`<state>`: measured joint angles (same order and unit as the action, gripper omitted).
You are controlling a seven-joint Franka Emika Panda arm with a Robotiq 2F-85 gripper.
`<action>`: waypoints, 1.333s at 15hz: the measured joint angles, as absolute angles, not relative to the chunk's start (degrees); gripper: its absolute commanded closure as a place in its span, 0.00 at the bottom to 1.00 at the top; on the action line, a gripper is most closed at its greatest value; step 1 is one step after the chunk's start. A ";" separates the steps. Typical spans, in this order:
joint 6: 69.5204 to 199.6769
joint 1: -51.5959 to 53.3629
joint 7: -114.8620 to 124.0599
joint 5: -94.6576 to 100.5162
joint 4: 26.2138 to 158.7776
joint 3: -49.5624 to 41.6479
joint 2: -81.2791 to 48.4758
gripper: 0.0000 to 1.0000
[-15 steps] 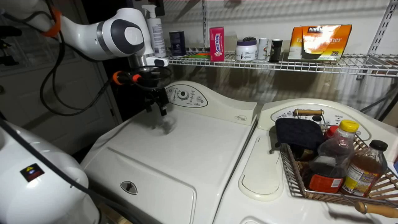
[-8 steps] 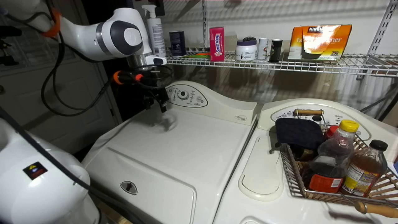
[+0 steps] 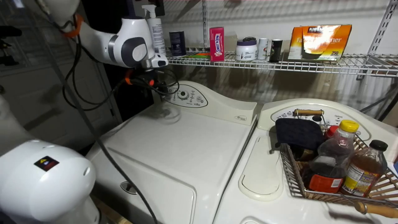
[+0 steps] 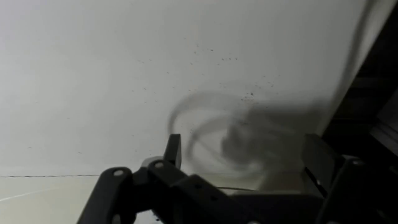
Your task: Press a button on the washing machine
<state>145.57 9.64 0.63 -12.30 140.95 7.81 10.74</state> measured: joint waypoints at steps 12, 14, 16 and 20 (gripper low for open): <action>149.36 6.93 -32.67 -38.56 126.90 6.88 -6.92 0.99; 150.58 5.12 -37.16 -41.75 125.29 7.25 -8.65 1.00; 151.62 3.86 -40.73 -44.00 123.32 7.75 -10.54 1.00; 153.71 2.95 -44.73 -45.83 119.27 8.39 -14.88 1.00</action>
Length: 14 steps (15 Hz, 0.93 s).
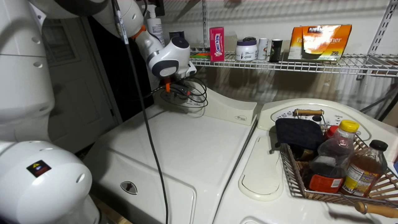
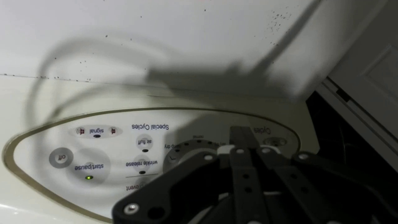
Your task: Press a button on the washing machine
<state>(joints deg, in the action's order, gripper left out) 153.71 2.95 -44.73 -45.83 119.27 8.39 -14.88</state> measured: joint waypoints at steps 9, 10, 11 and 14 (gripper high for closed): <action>155.32 2.82 -46.71 -48.02 114.24 8.88 -20.10 1.00; 155.32 2.83 -46.71 -48.00 114.24 8.88 -20.11 1.00; 155.27 2.82 -46.63 -48.00 114.23 8.87 -20.17 1.00; 155.20 2.64 -46.61 -48.00 113.14 8.83 -21.41 1.00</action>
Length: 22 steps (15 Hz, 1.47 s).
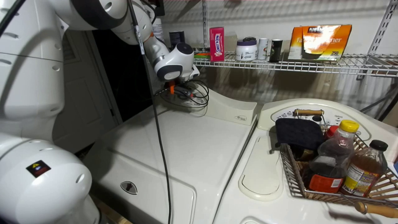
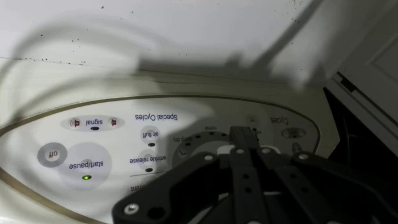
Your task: Press a button on the washing machine
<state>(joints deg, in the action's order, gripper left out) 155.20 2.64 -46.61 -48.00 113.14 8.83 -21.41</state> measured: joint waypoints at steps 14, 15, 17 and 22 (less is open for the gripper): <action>154.04 -1.47 -45.71 -47.67 102.46 11.54 -31.68 1.00; 153.65 -1.55 -45.46 -47.57 102.24 11.54 -31.80 1.00; 153.07 -1.71 -44.91 -47.44 101.96 11.54 -31.91 1.00; 152.35 -1.78 -41.71 -45.73 101.59 11.46 -32.02 1.00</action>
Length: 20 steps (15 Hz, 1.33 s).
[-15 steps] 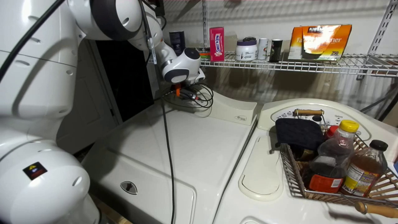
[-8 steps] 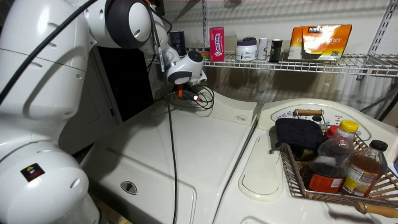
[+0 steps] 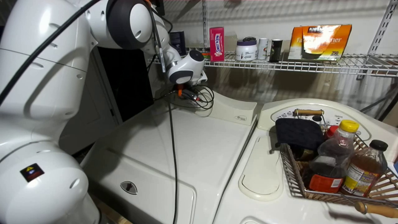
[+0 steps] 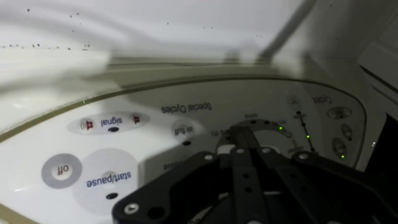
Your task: Press a button on the washing machine
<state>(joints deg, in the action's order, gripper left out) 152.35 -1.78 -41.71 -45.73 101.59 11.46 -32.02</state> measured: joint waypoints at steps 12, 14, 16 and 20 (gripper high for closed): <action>151.11 -3.09 -39.14 -40.72 101.60 12.06 -32.50 1.00; 150.98 -3.44 -39.14 -40.65 101.60 12.38 -32.50 1.00; 150.91 -3.88 -39.15 -40.65 101.59 12.94 -32.50 1.00; 150.91 -4.68 -39.17 -40.65 101.57 13.95 -32.48 1.00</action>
<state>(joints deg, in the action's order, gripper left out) 150.91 -4.68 -39.17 -40.65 101.57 13.95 -32.48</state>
